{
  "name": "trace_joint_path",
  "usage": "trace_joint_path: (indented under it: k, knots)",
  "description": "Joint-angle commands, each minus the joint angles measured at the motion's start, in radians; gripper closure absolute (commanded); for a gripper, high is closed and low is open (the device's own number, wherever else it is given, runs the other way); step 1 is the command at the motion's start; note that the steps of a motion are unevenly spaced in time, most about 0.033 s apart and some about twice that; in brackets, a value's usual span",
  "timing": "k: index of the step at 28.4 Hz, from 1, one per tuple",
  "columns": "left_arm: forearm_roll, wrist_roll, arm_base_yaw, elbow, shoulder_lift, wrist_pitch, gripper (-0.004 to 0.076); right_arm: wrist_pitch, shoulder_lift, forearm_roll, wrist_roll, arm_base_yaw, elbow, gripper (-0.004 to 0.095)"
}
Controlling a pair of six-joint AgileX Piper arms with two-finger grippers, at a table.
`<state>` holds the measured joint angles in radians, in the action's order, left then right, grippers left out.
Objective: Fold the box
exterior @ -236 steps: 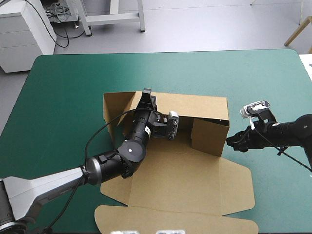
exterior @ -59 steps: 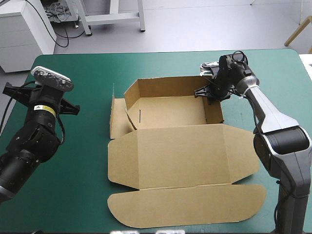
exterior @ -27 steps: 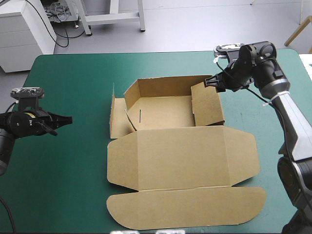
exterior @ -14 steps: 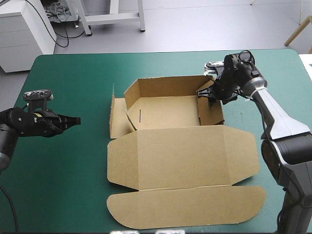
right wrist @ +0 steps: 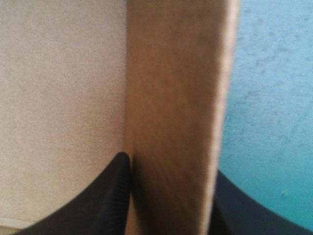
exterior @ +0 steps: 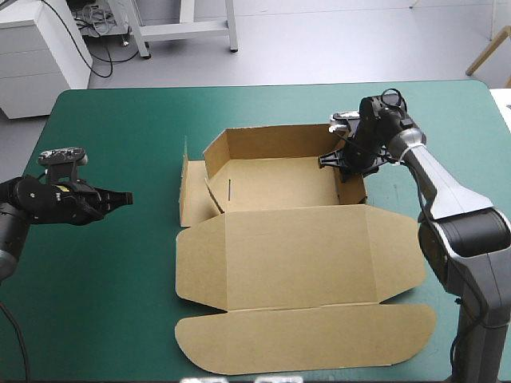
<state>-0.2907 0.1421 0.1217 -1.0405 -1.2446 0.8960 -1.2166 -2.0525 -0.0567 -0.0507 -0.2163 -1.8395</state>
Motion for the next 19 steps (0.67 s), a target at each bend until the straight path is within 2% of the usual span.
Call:
trace_joint_path:
  k: [1,4,6,9,11,13,14,15,17,19]
  knots:
    - [-0.035,0.0,0.0,-0.031,0.022,-0.037,0.0734,0.012,0.053,-0.003,0.017,0.002,-0.024,0.0893]
    - [-0.035,0.002,0.0,-0.031,0.022,-0.037,0.0732,0.012,0.053,-0.003,0.019,0.002,-0.026,0.0922]
    - [-0.035,0.056,-0.002,-0.031,0.022,-0.037,0.0717,0.012,0.055,-0.003,0.019,0.002,-0.026,0.0927]
    - [-0.035,0.101,-0.001,-0.031,0.022,-0.037,0.0629,0.012,0.062,-0.003,0.019,0.002,-0.026,0.0927]
    - [-0.047,0.101,-0.001,-0.031,0.022,-0.037,0.052,0.012,0.07,-0.003,0.019,0.002,-0.028,0.0927]
    - [-0.066,0.101,-0.001,-0.031,0.022,-0.039,0.0377,0.012,0.085,-0.003,0.019,0.011,-0.028,0.0927]
    - [-0.071,0.101,-0.001,-0.031,0.022,-0.042,0.03,0.012,0.09,-0.006,0.019,0.016,-0.028,0.0927]
    - [-0.083,0.101,-0.001,-0.031,0.02,-0.046,0.0172,0.012,0.11,-0.032,0.023,0.037,-0.028,0.0927]
    - [-0.103,0.101,-0.001,-0.029,0.02,-0.061,0.009,0.012,0.134,-0.085,0.04,0.067,-0.028,0.0927]
    - [-0.127,0.095,-0.001,-0.028,0.019,-0.071,0.007,0.012,0.167,-0.141,0.064,0.103,-0.028,0.0927]
